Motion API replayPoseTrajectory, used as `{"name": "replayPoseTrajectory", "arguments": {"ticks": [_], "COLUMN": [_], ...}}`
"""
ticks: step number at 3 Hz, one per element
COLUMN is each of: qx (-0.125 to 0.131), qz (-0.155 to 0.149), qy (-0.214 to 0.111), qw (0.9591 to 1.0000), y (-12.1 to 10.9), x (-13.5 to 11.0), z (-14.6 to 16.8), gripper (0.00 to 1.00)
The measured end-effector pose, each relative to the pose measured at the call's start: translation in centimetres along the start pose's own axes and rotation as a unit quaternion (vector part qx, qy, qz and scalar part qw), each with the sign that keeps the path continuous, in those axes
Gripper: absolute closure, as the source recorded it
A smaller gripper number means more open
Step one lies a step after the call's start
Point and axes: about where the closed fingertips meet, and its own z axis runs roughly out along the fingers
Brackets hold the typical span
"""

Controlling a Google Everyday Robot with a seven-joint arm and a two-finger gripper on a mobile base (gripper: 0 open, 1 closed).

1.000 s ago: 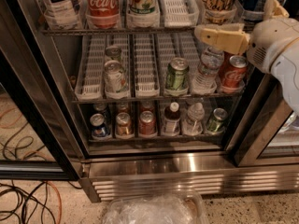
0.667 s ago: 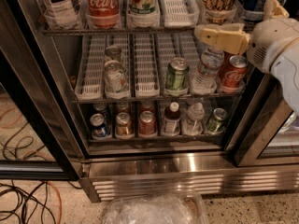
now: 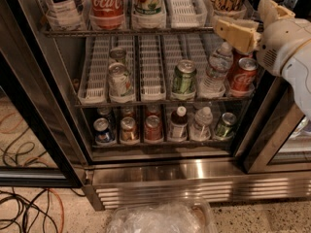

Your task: Pick orange can from top shelf of fridge

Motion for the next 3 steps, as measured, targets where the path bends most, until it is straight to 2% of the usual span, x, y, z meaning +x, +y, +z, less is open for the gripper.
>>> {"name": "replayPoseTrajectory", "arguments": {"ticks": [1, 2, 3], "qx": [0.000, 0.003, 0.013], "qz": [0.000, -0.001, -0.003], "qy": [0.000, -0.002, -0.011], "qw": [1.0000, 1.0000, 0.9999], "y": [0.0, -0.1, -1.5], "x": [0.0, -0.1, -0.1], "z": [0.0, 0.3, 3.3], "gripper": [0.27, 0.34, 0.34]}}
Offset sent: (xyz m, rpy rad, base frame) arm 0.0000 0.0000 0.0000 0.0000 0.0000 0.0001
